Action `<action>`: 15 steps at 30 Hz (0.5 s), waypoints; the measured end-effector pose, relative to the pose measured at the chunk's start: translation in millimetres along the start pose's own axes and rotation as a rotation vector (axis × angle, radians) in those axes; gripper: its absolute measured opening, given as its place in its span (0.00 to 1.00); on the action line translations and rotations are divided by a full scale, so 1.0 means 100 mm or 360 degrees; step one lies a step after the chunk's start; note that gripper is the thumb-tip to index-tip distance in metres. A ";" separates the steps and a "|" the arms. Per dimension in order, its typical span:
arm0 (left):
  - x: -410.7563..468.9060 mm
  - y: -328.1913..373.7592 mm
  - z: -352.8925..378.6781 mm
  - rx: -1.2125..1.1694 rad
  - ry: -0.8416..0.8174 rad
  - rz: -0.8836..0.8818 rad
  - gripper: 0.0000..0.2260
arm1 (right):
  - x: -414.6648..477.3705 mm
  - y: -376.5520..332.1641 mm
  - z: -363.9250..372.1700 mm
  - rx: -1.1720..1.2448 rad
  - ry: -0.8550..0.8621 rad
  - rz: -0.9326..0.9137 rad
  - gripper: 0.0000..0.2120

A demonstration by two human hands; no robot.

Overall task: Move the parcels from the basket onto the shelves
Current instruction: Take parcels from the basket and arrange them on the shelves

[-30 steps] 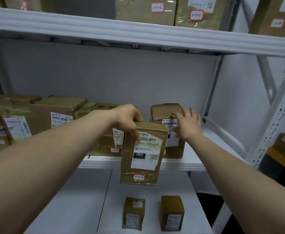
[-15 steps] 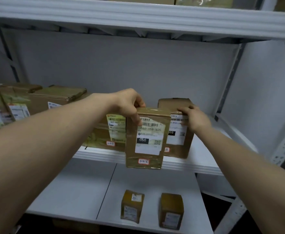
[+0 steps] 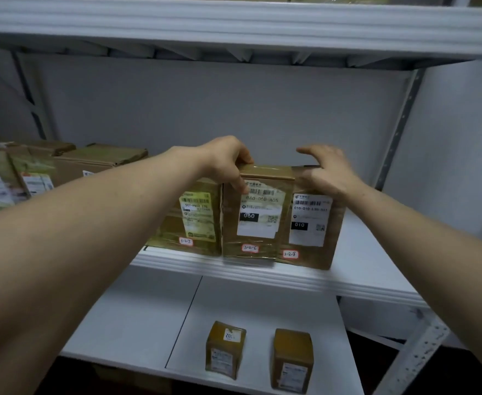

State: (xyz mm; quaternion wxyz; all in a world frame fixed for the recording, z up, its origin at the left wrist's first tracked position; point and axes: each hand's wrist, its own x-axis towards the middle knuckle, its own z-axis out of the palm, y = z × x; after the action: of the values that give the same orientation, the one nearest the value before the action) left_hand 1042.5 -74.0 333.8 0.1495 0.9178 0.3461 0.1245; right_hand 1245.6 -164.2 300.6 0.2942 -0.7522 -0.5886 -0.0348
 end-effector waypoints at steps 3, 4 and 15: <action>0.05 -0.05 0.01 0.0033 -0.0004 0.0005 0.22 | -0.01 -0.32 0.09 0.0496 -0.0431 -0.0105 0.36; 0.05 -0.06 0.01 0.0056 -0.0012 0.0004 0.22 | 0.00 -0.39 0.13 0.0438 -0.0539 -0.0121 0.40; 0.14 -0.34 0.03 0.0348 0.0006 -0.0071 0.52 | 0.20 -0.33 0.29 0.0128 -0.0669 -0.0074 0.27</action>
State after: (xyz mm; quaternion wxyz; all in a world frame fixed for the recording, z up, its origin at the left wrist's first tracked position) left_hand 1033.3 -40.8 320.3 0.0505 0.9205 0.3782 0.0842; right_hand 1212.9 -128.5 297.5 0.1938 -0.7167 -0.6552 0.1396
